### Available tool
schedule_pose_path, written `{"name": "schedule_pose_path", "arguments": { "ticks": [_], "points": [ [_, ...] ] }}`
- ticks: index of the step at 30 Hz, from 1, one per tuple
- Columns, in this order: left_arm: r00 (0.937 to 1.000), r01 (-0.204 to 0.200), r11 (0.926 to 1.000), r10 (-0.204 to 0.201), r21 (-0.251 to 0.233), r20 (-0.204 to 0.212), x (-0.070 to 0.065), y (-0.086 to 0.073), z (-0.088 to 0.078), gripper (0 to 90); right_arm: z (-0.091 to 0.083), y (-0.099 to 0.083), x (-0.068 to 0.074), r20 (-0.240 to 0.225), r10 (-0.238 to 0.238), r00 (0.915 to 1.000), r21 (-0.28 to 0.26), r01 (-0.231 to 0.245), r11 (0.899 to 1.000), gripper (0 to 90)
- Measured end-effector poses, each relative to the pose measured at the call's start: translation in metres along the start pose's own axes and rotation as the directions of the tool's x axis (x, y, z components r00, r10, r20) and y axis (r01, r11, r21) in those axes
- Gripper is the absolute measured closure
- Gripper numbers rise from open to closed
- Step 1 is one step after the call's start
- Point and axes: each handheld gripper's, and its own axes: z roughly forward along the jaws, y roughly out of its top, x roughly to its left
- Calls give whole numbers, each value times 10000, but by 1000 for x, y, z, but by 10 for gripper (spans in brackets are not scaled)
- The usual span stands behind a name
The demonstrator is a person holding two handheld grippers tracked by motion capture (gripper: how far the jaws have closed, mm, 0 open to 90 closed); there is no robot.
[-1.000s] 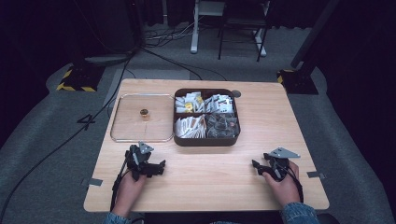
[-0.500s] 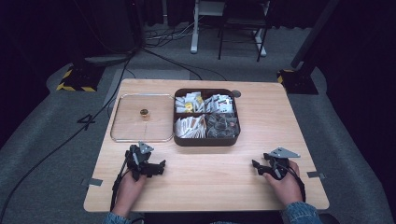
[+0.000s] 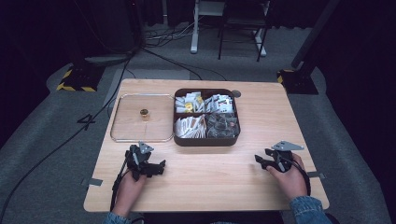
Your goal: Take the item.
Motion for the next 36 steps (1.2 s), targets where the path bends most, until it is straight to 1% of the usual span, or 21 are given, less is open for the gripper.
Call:
{"name": "schedule_pose_path", "arguments": {
  "ticks": [2, 6, 7, 8, 9, 10, 12, 13, 15, 18, 19, 21, 22, 23, 25, 26, 27, 28, 29, 30, 36],
  "points": [
    [10000, -20, 10000, 20, 34, 11, 0, 1, 0, 0, -6, 10, -2, -208, 54, 9998, -58, -56, 10000, 449],
    [10000, -75, 10000, 75, 42, 1, 1, 1, 0, 0, -9, 19, -3, -424, 221, 9989, -158, -228, 9996, 454],
    [10000, 4, 10000, -3, 18, -12, 0, 0, 0, 0, -9, 21, -3, -461, 263, 9986, -155, -270, 9995, 456],
    [9999, 66, 10000, -66, -22, -75, 0, -1, 0, 0, -10, 29, -3, -648, 302, 9974, -219, -317, 9993, 463],
    [9999, 66, 10000, -66, -22, -75, 0, -1, 0, 0, -10, 29, -3, -648, 302, 9974, -219, -317, 9993, 463],
    [9999, 72, 10000, -72, -13, -77, 0, -1, 0, 0, -10, 35, -2, -743, 276, 9969, -280, -297, 9992, 466],
    [9999, 68, 10000, -68, -15, -77, 0, -1, 0, 0, -11, 39, -1, -789, 244, 9966, -343, -272, 9990, 471],
    [10000, 63, 10000, -63, -20, -75, 0, 0, 0, 0, -11, 49, 0, -865, 183, 9961, -461, -224, 9987, 478],
    [10000, 65, 10000, -65, -22, -75, 0, 0, 0, 0, -12, 57, 1, -891, 121, 9960, -548, -171, 9984, 483],
    [10000, 64, 10000, -65, -21, -72, 0, 0, 0, 0, -12, 64, 1, -862, 91, 9962, -623, -145, 9980, 486],
    [10000, 63, 10000, -63, -20, -73, 0, 0, 0, 0, -13, 73, 1, -883, 138, 9960, -754, -205, 9969, 493],
    [10000, 64, 10000, -64, -18, -75, 0, 0, 0, 0, -14, 80, 2, -953, 203, 9952, -852, -284, 9960, 499],
    [10000, 63, 10000, -63, -18, -75, 0, 0, 0, 0, -14, 80, 2, -953, 203, 9952, -852, -284, 9960, 499],
    [9999, 77, 10000, -77, -10, -83, -1, -1, 0, 0, -14, 88, 3, -1024, 250, 9944, -960, -348, 9948, 501],
    [9999, 77, 10000, -77, -8, -87, -1, -1, -1, 0, -13, 97, 5, -1122, 241, 9934, -1070, -362, 9936, 505],
    [9999, 77, 10000, -77, -8, -87, -1, -1, -1, 0, -13, 97, 5, -1122, 241, 9934, -1070, -362, 9936, 505],
    [9999, 81, 10000, -81, -8, -88, -1, -1, -1, 0, -10, 104, 6, -1168, 235, 9929, -1177, -373, 9924, 506],
    [9999, 83, 10000, -83, -8, -88, -1, -1, 0, 0, -10, 104, 6, -1168, 235, 9929, -1177, -373, 9924, 506],
    [9999, 84, 10000, -84, -8, -88, -1, -1, -1, 0, -6, 110, 8, -1206, 253, 9924, -1189, -397, 9921, 509],
    [9999, 81, 10000, -81, -6, -89, -1, -1, -1, 0, -6, 110, 8, -1206, 253, 9924, -1189, -397, 9921, 509],
    [10000, 63, 10000, -63, -20, -68, 0, 0, 0, 0, 7, 130, 12, -1237, 308, 9918, -998, -433, 9941, 526]
  ]
}}
